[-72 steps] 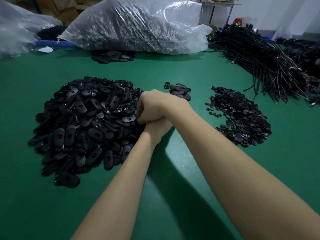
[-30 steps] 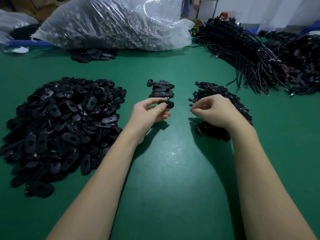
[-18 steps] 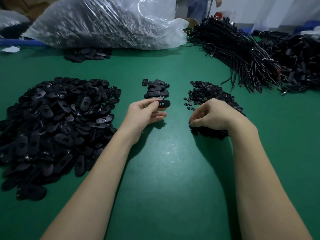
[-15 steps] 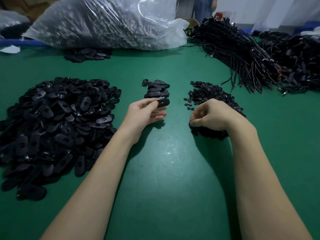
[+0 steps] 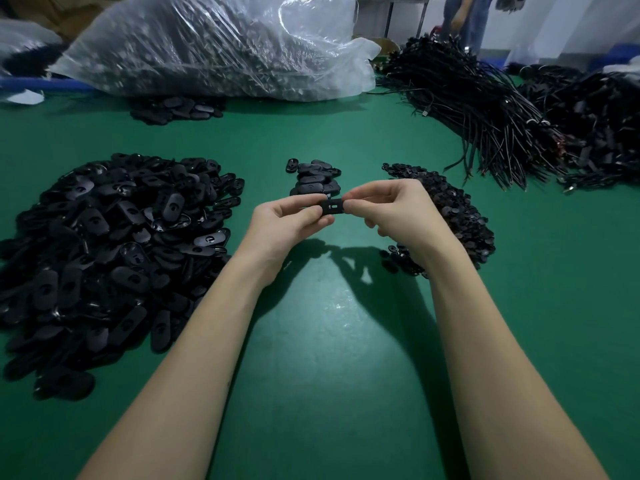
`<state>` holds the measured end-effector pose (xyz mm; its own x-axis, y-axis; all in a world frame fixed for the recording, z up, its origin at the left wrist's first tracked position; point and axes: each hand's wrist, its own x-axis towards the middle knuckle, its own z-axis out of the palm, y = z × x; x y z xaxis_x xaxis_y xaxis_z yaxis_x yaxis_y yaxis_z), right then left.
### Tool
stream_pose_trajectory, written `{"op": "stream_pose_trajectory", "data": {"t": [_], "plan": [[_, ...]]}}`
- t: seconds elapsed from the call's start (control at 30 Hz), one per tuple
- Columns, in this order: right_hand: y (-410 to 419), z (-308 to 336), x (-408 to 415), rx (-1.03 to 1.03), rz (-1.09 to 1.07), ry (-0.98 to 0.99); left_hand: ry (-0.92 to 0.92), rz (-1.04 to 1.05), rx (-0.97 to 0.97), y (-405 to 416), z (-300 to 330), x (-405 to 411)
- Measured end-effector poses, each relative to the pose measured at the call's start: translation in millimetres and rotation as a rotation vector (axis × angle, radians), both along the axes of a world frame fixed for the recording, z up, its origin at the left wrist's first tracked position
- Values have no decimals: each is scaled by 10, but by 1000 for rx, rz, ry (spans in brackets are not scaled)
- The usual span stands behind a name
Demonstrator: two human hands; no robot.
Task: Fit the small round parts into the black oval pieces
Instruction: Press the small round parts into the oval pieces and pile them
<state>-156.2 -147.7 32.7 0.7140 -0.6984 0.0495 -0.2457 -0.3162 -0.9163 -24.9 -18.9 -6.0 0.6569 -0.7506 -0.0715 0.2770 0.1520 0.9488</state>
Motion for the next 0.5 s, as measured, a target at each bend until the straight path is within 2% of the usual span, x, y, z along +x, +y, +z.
{"op": "stream_pose_trajectory", "data": {"t": [0.23,0.5], "plan": [[12,-39,49,-8,-72,10,19,-34,-21,1,-2,12],[20,-48,62,20,-60,5,27,-72,-31,8,0,31]]}}
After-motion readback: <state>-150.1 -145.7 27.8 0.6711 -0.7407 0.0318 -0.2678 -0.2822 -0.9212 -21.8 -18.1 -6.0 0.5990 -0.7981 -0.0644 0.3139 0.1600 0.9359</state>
